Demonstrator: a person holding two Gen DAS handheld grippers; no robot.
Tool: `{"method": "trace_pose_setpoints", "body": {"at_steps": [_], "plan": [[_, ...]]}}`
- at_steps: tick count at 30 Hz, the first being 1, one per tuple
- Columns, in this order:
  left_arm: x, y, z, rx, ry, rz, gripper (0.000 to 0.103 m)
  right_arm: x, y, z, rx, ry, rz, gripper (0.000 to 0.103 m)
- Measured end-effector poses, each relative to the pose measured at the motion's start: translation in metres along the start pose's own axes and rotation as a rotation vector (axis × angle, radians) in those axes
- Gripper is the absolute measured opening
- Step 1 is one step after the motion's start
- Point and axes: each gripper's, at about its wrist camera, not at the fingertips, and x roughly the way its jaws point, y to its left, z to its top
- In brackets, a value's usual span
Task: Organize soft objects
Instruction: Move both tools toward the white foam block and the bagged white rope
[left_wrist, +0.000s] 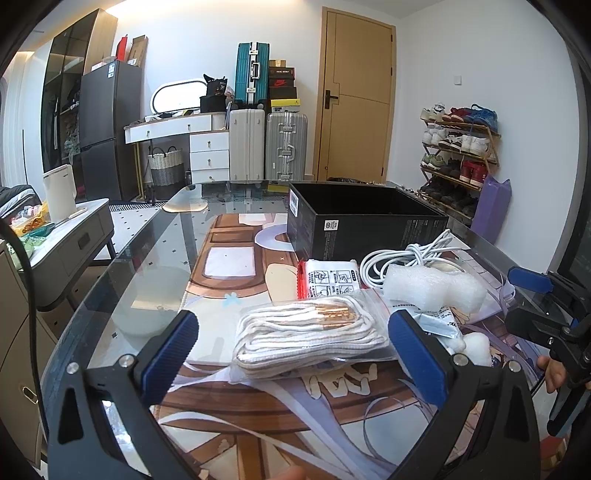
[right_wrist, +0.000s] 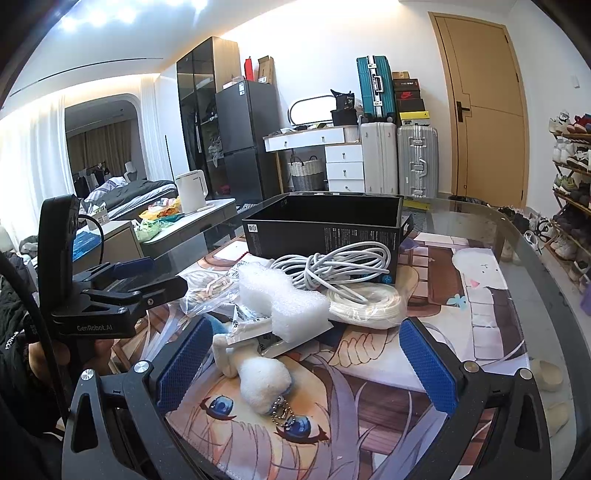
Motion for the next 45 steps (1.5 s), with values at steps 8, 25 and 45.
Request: {"method": "trace_pose_setpoints", "body": {"at_steps": [8, 25, 45], "plan": [[0.001, 0.002, 0.001, -0.007, 0.001, -0.011, 0.103, 0.003, 0.0, -0.001, 0.0, 0.01, -0.004, 0.103], [0.003, 0.005, 0.002, -0.004, 0.004, -0.011, 0.103, 0.008, 0.0, 0.0, -0.018, 0.045, -0.061, 0.103], [0.009, 0.009, 0.002, -0.003, 0.042, -0.018, 0.103, 0.02, 0.014, 0.009, -0.049, 0.108, -0.097, 0.103]]}}
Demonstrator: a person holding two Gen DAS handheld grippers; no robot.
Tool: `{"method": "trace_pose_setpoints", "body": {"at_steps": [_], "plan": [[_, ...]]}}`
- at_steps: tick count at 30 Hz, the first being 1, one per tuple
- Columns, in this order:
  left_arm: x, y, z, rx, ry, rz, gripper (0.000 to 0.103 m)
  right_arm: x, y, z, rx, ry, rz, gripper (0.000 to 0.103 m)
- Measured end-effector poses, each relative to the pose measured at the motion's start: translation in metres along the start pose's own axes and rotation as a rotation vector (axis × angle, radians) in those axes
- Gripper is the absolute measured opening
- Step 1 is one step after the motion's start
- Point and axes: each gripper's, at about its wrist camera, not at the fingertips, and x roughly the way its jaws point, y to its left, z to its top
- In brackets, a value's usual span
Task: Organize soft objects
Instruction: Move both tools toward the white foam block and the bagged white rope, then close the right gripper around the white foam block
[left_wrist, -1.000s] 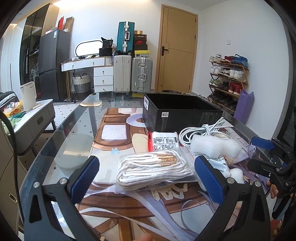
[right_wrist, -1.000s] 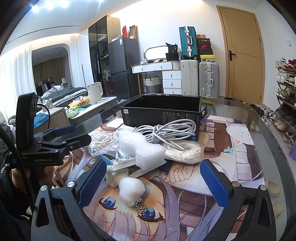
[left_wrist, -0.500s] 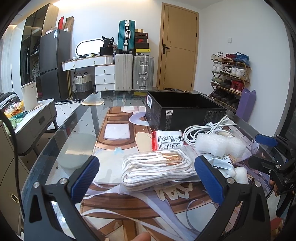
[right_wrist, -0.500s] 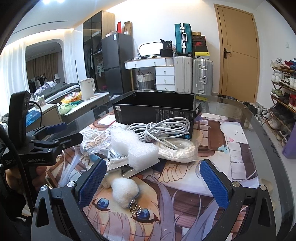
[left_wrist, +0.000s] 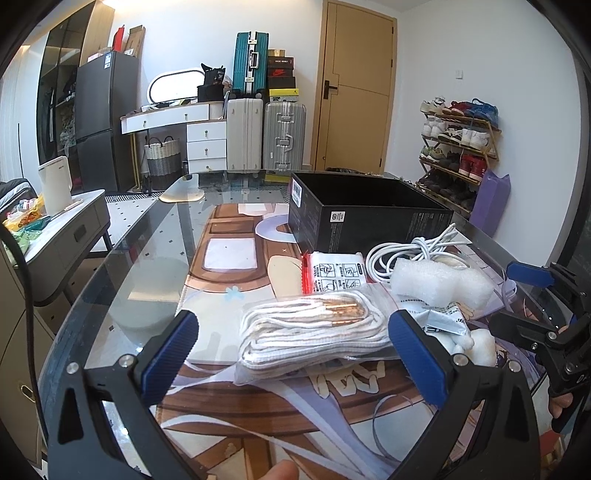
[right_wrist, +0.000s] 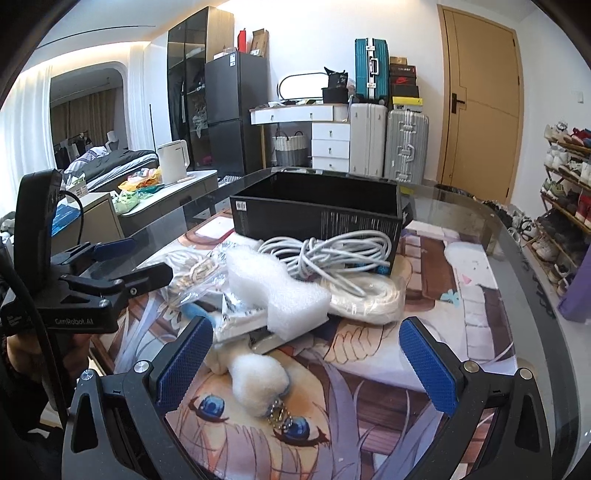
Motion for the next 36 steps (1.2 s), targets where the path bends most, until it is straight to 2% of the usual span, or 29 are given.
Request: {"method": "trace_pose_setpoints", "body": {"at_steps": [6, 14, 22, 28, 36], "plan": [[-0.002, 0.003, 0.004, -0.013, -0.014, 0.012, 0.103, 0.006, 0.002, 0.005, 0.008, 0.013, 0.02, 0.103], [-0.001, 0.0, 0.005, 0.026, -0.001, 0.018, 0.103, 0.014, 0.004, 0.007, 0.015, 0.029, 0.029, 0.103], [-0.002, -0.002, 0.006, 0.05, 0.032, -0.073, 0.103, 0.021, -0.005, 0.008, 0.075, 0.037, 0.047, 0.102], [0.0, -0.006, 0.007, 0.078, 0.033, -0.059, 0.103, 0.025, -0.006, 0.01, 0.075, 0.047, 0.052, 0.09], [0.012, -0.004, 0.006, 0.073, 0.099, -0.09, 0.103, 0.034, -0.005, 0.011, 0.082, 0.06, 0.07, 0.08]]}}
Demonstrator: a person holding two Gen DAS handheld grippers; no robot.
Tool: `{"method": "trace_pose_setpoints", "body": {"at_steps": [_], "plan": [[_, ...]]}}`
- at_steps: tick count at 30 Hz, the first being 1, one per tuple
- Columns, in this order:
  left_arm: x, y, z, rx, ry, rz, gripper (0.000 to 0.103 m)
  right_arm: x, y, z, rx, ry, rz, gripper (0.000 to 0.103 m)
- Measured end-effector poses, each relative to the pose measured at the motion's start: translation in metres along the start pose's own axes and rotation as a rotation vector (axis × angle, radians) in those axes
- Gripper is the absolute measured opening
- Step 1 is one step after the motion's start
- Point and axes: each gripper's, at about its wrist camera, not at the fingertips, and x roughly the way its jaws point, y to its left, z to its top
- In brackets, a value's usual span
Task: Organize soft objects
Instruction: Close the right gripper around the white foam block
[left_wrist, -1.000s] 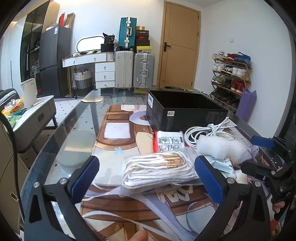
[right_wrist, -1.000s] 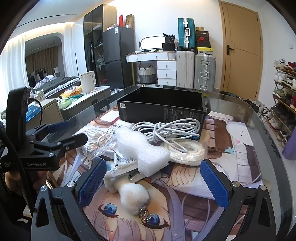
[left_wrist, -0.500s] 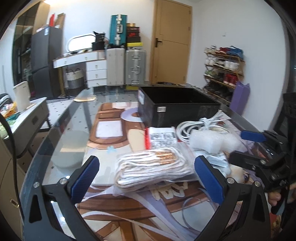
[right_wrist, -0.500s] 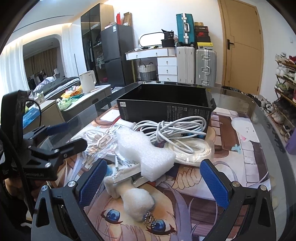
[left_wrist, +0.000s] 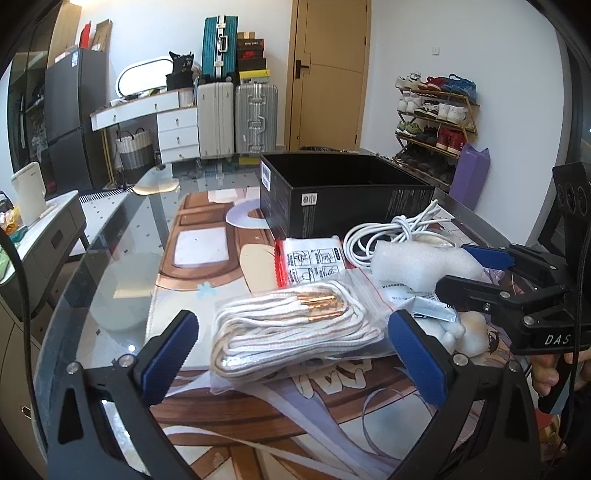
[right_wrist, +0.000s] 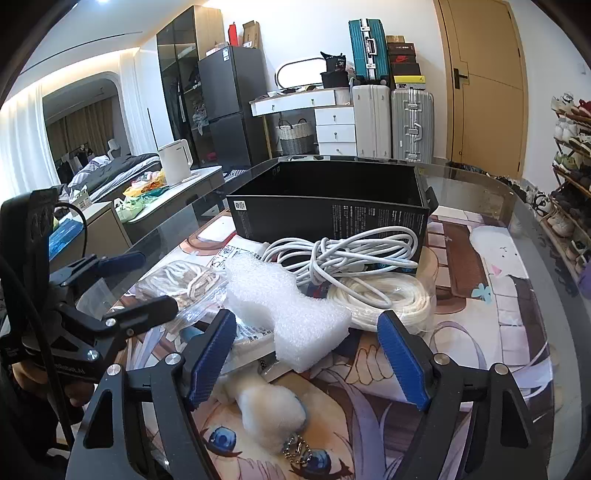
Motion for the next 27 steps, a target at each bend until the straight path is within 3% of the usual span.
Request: {"method": "trace_pose_setpoints", "body": {"at_steps": [14, 19, 22, 26, 27], "plan": [[0.011, -0.004, 0.004, 0.004, 0.061, -0.018, 0.102, 0.006, 0.005, 0.002, -0.025, 0.015, 0.032, 0.058], [0.01, -0.007, 0.002, 0.031, 0.055, -0.016, 0.096, 0.006, 0.007, 0.002, -0.035, 0.013, 0.04, 0.051], [0.008, -0.011, 0.001, 0.061, 0.043, -0.018, 0.086, 0.007, 0.009, 0.002, -0.038, 0.016, 0.04, 0.041], [0.006, -0.013, 0.001, 0.073, 0.037, -0.032, 0.053, 0.005, 0.009, 0.001, -0.042, 0.004, 0.042, 0.039], [0.005, -0.011, 0.001, 0.067, 0.039, -0.044, 0.05, 0.004, 0.01, 0.0, -0.044, 0.003, 0.041, 0.039]]}}
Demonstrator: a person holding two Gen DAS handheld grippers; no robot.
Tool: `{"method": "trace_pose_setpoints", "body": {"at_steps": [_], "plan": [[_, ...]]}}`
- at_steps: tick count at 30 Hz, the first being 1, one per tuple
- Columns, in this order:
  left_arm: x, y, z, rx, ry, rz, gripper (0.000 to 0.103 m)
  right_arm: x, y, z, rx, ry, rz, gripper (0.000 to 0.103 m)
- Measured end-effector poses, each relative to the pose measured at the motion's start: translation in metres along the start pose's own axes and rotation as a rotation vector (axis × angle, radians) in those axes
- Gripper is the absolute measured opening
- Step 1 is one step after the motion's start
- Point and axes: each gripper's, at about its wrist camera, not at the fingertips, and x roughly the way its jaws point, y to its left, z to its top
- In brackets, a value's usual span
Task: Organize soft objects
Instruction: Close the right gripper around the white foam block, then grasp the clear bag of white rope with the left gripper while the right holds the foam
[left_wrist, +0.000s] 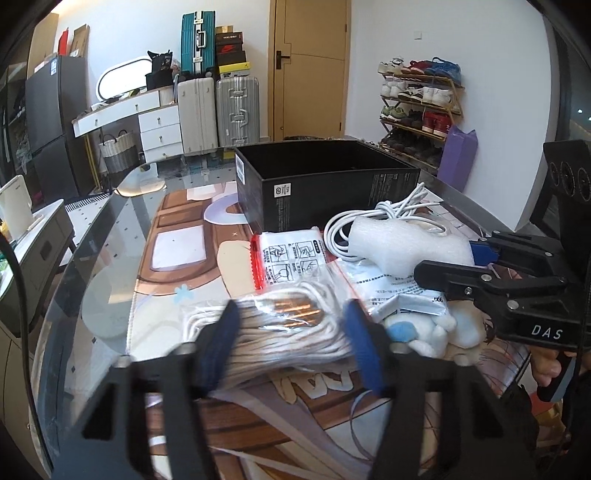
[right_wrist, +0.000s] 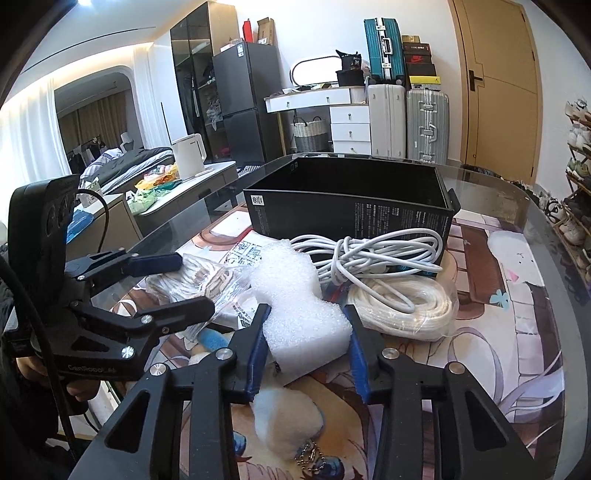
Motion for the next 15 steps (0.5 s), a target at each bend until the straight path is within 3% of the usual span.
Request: {"method": "trace_pose_setpoints", "body": {"at_steps": [3, 7, 11, 15], "plan": [[-0.002, 0.002, 0.001, -0.004, 0.002, -0.018, 0.045, -0.003, 0.0, 0.0, -0.002, -0.002, 0.0, 0.039], [-0.006, 0.005, 0.003, -0.013, -0.008, -0.024, 0.046, -0.006, -0.001, -0.001, -0.003, -0.009, -0.001, 0.039], [-0.01, 0.012, 0.004, -0.025, -0.004, 0.001, 0.079, -0.007, -0.003, -0.001, -0.001, -0.015, -0.003, 0.039], [-0.013, 0.023, 0.004, -0.066, -0.003, 0.006, 0.095, -0.008, -0.005, -0.001, 0.001, -0.018, -0.005, 0.039]]}}
